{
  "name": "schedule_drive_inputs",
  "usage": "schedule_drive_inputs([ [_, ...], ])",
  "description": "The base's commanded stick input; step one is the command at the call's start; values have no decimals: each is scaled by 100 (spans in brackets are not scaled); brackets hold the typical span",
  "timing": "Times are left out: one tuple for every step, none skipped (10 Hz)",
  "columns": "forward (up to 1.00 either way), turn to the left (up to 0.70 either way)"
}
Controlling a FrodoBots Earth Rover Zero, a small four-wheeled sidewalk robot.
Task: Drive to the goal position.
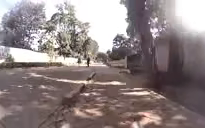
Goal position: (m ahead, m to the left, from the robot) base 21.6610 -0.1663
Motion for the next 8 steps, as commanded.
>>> schedule_drive_inputs([
  [66,0],
  [66,0],
  [66,0],
  [66,0],
  [66,0],
  [66,0],
  [66,0],
  [66,0],
])
